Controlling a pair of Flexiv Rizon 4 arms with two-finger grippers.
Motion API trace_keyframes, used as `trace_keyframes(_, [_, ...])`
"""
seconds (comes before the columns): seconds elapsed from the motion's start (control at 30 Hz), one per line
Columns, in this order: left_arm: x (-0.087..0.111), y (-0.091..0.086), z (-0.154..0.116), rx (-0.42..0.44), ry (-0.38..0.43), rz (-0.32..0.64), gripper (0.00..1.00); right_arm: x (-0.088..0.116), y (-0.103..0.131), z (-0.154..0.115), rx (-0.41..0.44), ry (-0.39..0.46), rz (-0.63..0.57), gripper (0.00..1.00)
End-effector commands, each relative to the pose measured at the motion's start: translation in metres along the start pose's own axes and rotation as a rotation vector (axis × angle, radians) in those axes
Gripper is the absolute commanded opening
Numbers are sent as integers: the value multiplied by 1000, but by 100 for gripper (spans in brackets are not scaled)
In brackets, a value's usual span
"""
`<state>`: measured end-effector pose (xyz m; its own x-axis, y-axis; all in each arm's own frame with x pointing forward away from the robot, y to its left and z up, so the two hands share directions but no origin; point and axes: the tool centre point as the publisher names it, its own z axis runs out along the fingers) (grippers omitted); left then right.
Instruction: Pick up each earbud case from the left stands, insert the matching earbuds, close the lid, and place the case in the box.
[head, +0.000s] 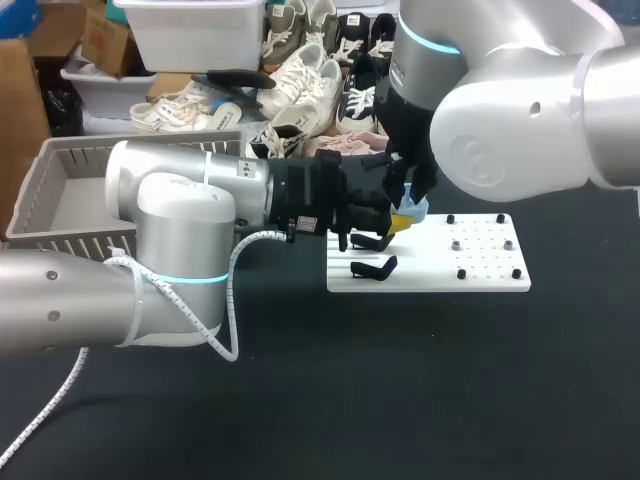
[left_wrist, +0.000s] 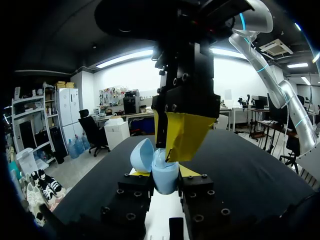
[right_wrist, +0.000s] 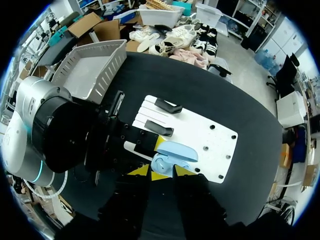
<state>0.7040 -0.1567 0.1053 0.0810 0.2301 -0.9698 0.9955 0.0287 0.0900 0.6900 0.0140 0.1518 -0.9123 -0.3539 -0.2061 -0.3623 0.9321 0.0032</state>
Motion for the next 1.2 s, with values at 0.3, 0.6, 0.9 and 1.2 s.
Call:
trace_keyframes(0.3, [1, -1, 0, -3, -2, 1, 0, -26, -22, -27, 23, -89, 41, 29])
trace_keyframes(0.6, [1, -1, 0, -3, -2, 1, 0, -54, -55, -8, 14, -70, 128, 31])
trace_keyframes(0.9, [1, -1, 0, -3, -2, 1, 0, -54, -58, 14, -17, -24, 150, 32])
trace_keyframes(1.2, [1, -1, 0, -3, -2, 1, 0, -30, -41, 17, -23, 0, 140, 31])
